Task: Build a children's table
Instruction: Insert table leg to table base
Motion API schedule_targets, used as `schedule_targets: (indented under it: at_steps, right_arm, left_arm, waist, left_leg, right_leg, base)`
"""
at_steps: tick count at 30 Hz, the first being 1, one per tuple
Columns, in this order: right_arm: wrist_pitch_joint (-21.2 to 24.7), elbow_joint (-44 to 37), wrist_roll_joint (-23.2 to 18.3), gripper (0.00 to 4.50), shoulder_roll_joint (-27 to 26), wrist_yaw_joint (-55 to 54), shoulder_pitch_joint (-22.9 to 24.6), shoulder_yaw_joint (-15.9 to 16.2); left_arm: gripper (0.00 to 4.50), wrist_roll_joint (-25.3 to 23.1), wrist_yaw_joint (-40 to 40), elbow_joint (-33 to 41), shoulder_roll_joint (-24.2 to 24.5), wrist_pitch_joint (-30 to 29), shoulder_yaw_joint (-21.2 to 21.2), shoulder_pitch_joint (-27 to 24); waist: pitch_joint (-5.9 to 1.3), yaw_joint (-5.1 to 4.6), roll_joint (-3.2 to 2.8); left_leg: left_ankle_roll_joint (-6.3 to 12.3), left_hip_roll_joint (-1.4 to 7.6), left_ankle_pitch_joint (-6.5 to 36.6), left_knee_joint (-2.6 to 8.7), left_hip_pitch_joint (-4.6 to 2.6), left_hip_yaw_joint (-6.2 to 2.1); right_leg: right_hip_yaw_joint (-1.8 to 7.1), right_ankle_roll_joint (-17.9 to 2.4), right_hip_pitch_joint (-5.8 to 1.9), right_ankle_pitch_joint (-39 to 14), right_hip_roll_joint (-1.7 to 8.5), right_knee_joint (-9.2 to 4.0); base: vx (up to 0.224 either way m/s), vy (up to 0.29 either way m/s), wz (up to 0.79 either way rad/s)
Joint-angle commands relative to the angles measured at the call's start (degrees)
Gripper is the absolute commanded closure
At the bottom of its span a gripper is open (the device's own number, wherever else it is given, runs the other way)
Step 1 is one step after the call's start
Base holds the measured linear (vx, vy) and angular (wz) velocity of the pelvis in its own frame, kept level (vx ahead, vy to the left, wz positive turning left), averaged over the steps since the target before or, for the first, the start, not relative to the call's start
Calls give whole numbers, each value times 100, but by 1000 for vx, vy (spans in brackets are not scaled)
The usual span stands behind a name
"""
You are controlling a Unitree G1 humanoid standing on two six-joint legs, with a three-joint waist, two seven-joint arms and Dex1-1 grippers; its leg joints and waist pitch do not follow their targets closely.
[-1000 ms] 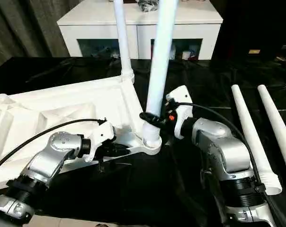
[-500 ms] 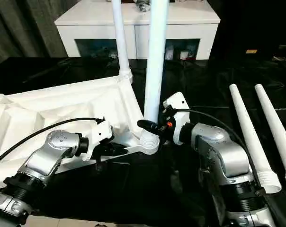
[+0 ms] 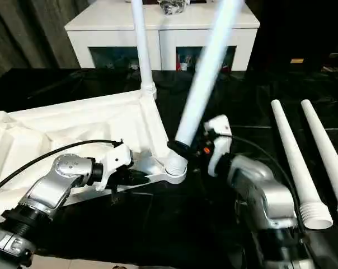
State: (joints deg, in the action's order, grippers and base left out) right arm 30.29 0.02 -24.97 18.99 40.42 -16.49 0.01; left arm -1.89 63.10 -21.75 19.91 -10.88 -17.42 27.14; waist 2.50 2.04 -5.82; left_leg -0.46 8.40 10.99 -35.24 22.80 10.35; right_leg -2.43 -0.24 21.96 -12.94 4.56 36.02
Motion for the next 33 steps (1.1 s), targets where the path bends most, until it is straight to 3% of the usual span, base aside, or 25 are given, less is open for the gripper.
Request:
schedule_targets:
  at_steps: [1, 4, 6, 8, 11, 12, 13, 14, 15, 17, 18, 23, 27, 31, 33]
  right_arm:
    - [-39, -104, 192, 268, 60, 25, 213, 156]
    - [-307, -338, 485, 268, 178, 32, 475, 399]
    - [-450, -491, 696, 268, 282, -3, 580, 601]
    - [-443, -579, 843, 268, 358, -1, 581, 802]
    - [-318, -616, 961, 268, 418, 68, 474, 1069]
    - [-257, -613, 1000, 268, 437, 116, 427, 1158]
    - [-257, -613, 1000, 268, 437, 116, 427, 1158]
    - [-178, -585, 1021, 268, 466, 178, 359, 1240]
    - [-125, -565, 1034, 268, 488, 222, 313, 1295]
    - [161, -490, 947, 268, 558, 434, 155, 1451]
    - [231, -434, 939, 268, 570, 498, 100, 1494]
    - [319, 227, 914, 268, 362, 527, -260, 1431]
    - [292, 498, 932, 268, 340, 550, -286, 1396]
    - [294, 451, 934, 268, 357, 560, -222, 1409]
    - [294, 430, 928, 268, 339, 571, -203, 1398]
  left_arm:
    - [450, -29, -111, -72, 104, 58, 32, 2]
    - [450, -37, -155, -106, 93, 94, 30, 6]
    - [450, -36, -174, -133, 87, 106, 29, 21]
    - [450, -46, -179, -156, 84, 112, 16, 36]
    - [450, -70, -191, -170, 78, 118, -11, 48]
    - [450, -62, -203, -172, 70, 121, -23, 50]
    - [450, -62, -203, -172, 70, 121, -23, 50]
    - [450, -72, -210, -166, 79, 135, -34, 40]
    - [450, -80, -216, -161, 86, 145, -43, 31]
    - [450, -86, -224, -141, 96, 147, -49, 5]
    - [450, -83, -220, -129, 101, 143, -49, -3]
    - [450, -98, -209, -113, 149, 130, -59, -9]
    - [450, -106, -199, -92, 176, 121, -75, -15]
    - [450, -139, -204, -83, 211, 112, -99, -21]
    - [450, -148, -178, -85, 237, 86, -127, -20]
  waist:
    - [-363, 26, -4]
    - [-365, 30, 9]
    - [-350, 27, -13]
    - [-332, 12, 2]
    - [-304, -3, 20]
    - [-298, -9, 74]
    - [-299, -5, 48]
    - [-300, -10, 108]
    - [-299, -2, 80]
    - [-289, -5, 126]
    - [-286, 1, 99]
    - [-308, -15, 156]
    - [-283, -24, 205]
    - [-285, -14, 205]
    - [-292, -10, 169]
  left_leg:
    - [169, 464, 1174, 481, -157, -219]
    - [173, 465, 1202, 490, -163, -224]
    - [146, 465, 1329, 499, -158, -229]
    - [108, 459, 1459, 515, -157, -229]
    - [29, 465, 1701, 544, -173, -240]
    - [25, 468, 1745, 548, -172, -235]
    - [3, 469, 1774, 551, -178, -247]
    - [5, 468, 1763, 552, -180, -236]
    - [9, 465, 1752, 549, -177, -247]
    - [13, 465, 1735, 561, -179, -249]
    - [-10, 469, 1769, 558, -200, -241]
    - [-22, 460, 1667, 562, -187, -232]
    - [-132, 470, 1953, 598, -209, -237]
    - [-196, 470, 2013, 610, -222, -241]
    - [-215, 469, 2008, 613, -223, -245]
  right_leg:
    - [224, -1458, -221, 160, 456, -401]
    - [222, -1416, -217, 173, 444, -400]
    - [228, -1369, -221, -48, 452, -421]
    - [232, -1325, -215, -298, 445, -445]
    - [251, -1252, -200, -874, 456, -485]
    - [257, -1234, -191, -961, 455, -502]
    - [258, -1222, -192, -1031, 459, -492]
    - [264, -1191, -186, -1069, 455, -513]
    - [269, -1193, -188, -1092, 464, -500]
    - [271, -1172, -188, -1231, 461, -504]
    - [277, -1165, -165, -1279, 464, -520]
    - [275, -1278, -176, -838, 461, -494]
    - [276, -1181, -165, -1305, 458, -544]
    - [288, -1118, -154, -1397, 462, -562]
    - [289, -1126, -155, -1308, 459, -551]
  base:
    - [0, 0, 0]
    - [0, 0, 0]
    - [0, 0, 0]
    - [0, 0, 0]
    - [0, 0, 0]
    - [0, 0, 0]
    - [0, 0, 0]
    - [0, 0, 0]
    - [0, 0, 0]
    - [0, 0, 0]
    - [0, 0, 0]
    - [0, 0, 0]
    - [0, 0, 0]
    - [0, 0, 0]
    - [0, 0, 0]
